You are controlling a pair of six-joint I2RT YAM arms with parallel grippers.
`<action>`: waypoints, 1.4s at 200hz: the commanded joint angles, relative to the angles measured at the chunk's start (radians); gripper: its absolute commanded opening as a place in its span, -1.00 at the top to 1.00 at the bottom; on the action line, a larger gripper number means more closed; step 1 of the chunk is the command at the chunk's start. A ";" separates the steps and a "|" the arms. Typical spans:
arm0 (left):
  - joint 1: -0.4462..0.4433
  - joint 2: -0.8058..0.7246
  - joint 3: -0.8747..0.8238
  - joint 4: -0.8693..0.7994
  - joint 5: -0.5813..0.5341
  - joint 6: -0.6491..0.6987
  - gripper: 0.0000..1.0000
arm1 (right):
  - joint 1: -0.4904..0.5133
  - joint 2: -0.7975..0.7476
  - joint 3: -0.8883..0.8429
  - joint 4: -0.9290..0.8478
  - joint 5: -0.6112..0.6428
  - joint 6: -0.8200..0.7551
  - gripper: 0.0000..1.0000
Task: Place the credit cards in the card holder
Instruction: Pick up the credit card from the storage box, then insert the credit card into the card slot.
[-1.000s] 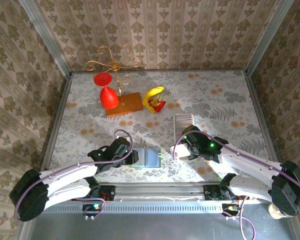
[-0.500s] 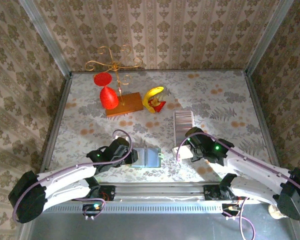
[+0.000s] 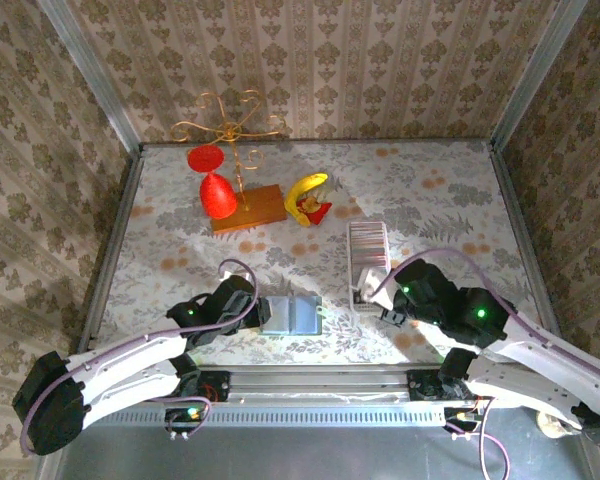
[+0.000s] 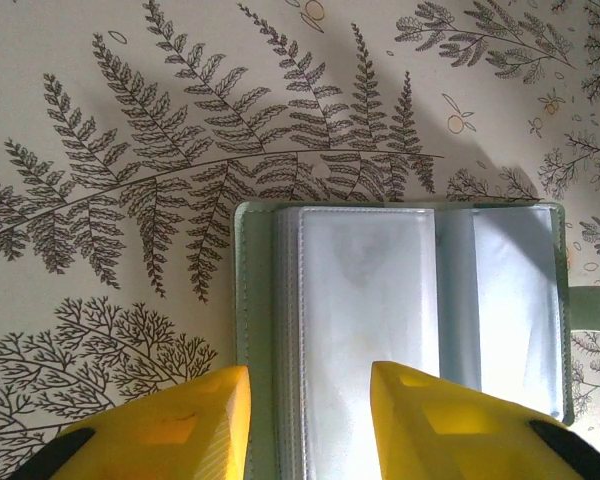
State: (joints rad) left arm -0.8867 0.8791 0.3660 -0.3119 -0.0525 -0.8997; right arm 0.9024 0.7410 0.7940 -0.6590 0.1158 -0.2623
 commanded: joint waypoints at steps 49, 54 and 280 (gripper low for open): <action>0.007 -0.001 -0.040 0.003 -0.027 -0.056 0.26 | 0.062 0.287 -0.132 0.542 -0.116 1.446 1.00; 0.007 -0.001 -0.043 0.006 -0.030 -0.060 0.26 | 0.079 0.331 -0.139 0.584 -0.113 1.467 1.00; -0.006 0.159 -0.056 0.082 0.017 -0.078 0.57 | 0.091 0.823 -0.012 0.690 -0.133 1.435 1.00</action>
State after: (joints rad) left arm -0.8833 1.0168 0.3145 -0.2111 -0.0414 -0.9657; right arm 0.9993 1.5494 0.7589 0.0212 -0.0528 1.1820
